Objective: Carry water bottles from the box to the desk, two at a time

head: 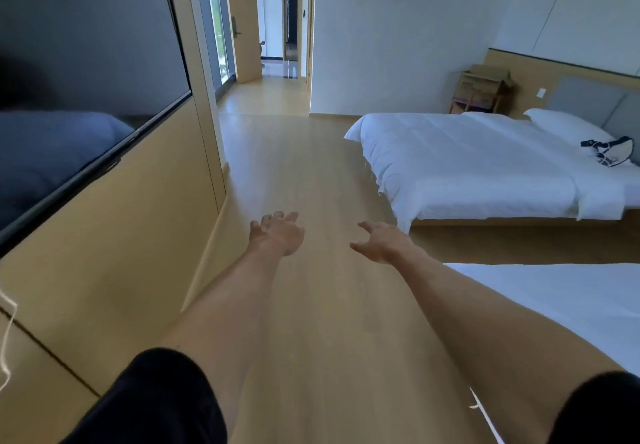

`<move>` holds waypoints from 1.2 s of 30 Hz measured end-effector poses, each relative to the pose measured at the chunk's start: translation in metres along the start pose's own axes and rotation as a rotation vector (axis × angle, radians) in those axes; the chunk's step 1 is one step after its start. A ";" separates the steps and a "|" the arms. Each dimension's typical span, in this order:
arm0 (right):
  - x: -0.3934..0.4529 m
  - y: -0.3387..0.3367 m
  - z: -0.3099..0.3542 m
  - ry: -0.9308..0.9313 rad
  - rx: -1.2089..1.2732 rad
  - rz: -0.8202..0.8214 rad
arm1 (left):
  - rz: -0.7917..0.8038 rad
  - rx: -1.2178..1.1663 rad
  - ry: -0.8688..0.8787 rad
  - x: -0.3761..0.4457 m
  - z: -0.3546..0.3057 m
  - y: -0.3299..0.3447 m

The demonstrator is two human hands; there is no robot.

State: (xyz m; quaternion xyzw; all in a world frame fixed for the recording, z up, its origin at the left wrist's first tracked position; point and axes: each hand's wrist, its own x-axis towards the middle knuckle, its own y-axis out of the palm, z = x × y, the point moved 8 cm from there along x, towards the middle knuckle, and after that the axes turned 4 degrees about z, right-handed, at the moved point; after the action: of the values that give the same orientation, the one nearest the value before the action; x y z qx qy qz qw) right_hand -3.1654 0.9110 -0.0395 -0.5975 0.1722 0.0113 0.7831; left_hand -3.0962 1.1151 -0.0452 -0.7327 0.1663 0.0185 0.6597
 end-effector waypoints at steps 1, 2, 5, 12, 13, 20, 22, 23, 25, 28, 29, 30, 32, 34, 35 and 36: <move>0.018 -0.005 0.005 0.004 -0.004 0.001 | -0.004 0.001 -0.009 0.020 0.006 -0.006; 0.035 -0.009 0.009 0.008 -0.006 0.000 | -0.005 0.001 -0.016 0.039 0.012 -0.012; 0.079 -0.020 0.014 0.023 -0.002 0.010 | 0.005 -0.006 -0.015 0.089 0.016 -0.022; 0.183 -0.042 0.010 0.049 0.004 0.030 | -0.003 -0.024 0.023 0.191 -0.004 -0.044; 0.199 -0.045 0.008 0.048 0.004 0.029 | -0.004 -0.023 0.030 0.205 -0.008 -0.047; 0.333 -0.071 -0.010 0.027 0.049 0.058 | -0.026 -0.012 0.049 0.321 -0.044 -0.077; 0.377 -0.083 -0.018 0.013 0.050 0.061 | -0.027 -0.012 0.032 0.362 -0.054 -0.090; 0.399 -0.091 -0.022 0.009 0.048 0.064 | -0.029 -0.014 0.023 0.383 -0.059 -0.097; 0.443 -0.110 -0.031 0.006 0.042 0.072 | -0.029 -0.020 0.015 0.425 -0.071 -0.114; 0.505 -0.135 -0.042 -0.004 0.021 0.065 | -0.034 -0.018 0.006 0.481 -0.085 -0.133; 0.523 -0.142 -0.045 -0.005 0.025 0.066 | -0.034 -0.019 0.002 0.498 -0.088 -0.139; 0.541 -0.147 -0.047 -0.006 0.029 0.071 | -0.029 -0.021 -0.002 0.514 -0.090 -0.143; 0.574 -0.155 -0.047 -0.016 0.030 0.078 | -0.026 -0.017 -0.013 0.546 -0.092 -0.150; 0.608 -0.164 -0.048 -0.027 0.025 0.073 | -0.024 -0.021 -0.031 0.580 -0.091 -0.156; 0.624 -0.168 -0.047 -0.031 0.023 0.074 | -0.019 -0.027 -0.037 0.597 -0.090 -0.159; 0.640 -0.173 -0.047 -0.033 0.021 0.077 | -0.015 -0.029 -0.041 0.614 -0.089 -0.161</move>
State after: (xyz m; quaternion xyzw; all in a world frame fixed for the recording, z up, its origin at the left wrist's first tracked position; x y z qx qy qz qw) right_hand -2.5370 0.6974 -0.0703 -0.5819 0.1823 0.0495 0.7910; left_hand -2.4906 0.9058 -0.0308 -0.7429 0.1470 0.0312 0.6523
